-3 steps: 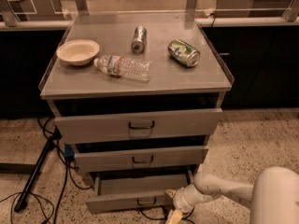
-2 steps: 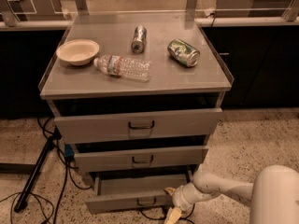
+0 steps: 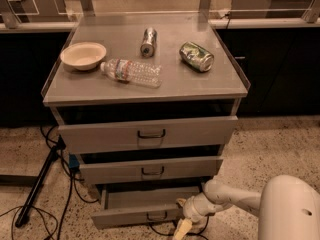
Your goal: Open bottom drawer
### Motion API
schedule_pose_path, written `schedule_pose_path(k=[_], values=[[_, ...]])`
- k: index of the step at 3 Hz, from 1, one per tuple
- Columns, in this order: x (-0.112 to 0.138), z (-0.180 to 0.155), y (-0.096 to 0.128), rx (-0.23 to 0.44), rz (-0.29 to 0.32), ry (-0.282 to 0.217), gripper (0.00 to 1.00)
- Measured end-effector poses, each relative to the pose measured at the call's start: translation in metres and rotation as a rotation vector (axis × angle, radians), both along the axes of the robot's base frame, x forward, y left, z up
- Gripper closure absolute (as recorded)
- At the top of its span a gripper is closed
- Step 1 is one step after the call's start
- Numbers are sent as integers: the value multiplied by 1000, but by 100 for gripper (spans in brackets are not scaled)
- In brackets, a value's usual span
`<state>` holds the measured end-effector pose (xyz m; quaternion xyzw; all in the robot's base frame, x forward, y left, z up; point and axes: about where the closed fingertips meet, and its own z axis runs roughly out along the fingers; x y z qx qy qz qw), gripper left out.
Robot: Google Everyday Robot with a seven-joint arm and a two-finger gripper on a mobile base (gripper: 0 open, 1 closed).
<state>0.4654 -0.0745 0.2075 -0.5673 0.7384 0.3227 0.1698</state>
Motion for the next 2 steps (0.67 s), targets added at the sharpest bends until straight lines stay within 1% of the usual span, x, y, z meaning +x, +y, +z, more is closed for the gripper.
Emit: schedule_pose_path(k=[1,2], values=[[0,-1,0,1,0,1,0],[-10,-2,-1,-8,25,22,0]])
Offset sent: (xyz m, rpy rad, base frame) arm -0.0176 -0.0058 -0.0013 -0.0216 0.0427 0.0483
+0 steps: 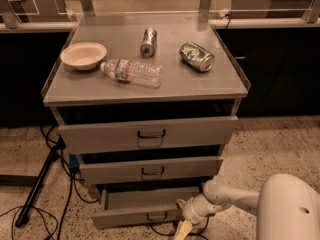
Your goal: Open bottom drawer
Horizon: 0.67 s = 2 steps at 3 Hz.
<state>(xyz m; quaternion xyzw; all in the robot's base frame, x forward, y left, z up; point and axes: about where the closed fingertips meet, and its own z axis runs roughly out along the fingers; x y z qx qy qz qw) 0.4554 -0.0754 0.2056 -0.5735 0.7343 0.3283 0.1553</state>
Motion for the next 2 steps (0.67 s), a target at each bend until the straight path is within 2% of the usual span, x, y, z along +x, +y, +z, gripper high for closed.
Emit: schedule_pose_path(k=[1,2], values=[[-16,8,-4,2,22,4,0],[-51,30,-17,21,74,-7,0]])
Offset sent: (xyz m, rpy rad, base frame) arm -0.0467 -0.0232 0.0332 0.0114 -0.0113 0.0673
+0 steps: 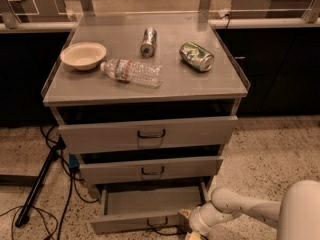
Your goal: Open bottom drawer
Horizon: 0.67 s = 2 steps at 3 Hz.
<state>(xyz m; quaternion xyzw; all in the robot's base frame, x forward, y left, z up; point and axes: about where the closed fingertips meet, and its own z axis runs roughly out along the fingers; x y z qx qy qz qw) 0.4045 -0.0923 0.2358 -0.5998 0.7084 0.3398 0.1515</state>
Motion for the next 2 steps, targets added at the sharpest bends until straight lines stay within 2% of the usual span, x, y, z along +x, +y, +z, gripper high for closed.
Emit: schedule_pose_path(k=[1,2], values=[[0,0,0,0,0,0,0],[14,-1,1,-38,-15,-20,0]])
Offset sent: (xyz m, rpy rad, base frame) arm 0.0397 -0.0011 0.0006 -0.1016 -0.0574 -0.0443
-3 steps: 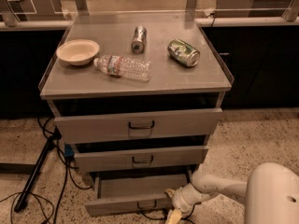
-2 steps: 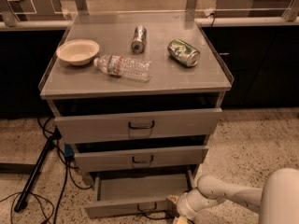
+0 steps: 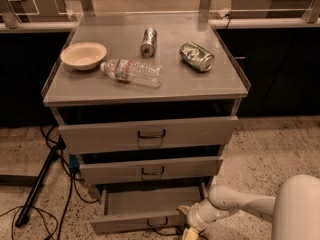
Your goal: Open bottom drawer
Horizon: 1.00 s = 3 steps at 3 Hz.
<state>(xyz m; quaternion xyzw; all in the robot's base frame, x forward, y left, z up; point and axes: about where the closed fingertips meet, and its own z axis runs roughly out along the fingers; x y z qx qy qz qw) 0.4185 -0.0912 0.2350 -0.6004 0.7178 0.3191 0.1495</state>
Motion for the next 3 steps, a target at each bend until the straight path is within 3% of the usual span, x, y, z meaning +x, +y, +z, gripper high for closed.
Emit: schedule_pose_path(k=[1,3], values=[[18,-3,2,-16,-10,-14,0],[32,-38,-1,-36,-52,41,0]])
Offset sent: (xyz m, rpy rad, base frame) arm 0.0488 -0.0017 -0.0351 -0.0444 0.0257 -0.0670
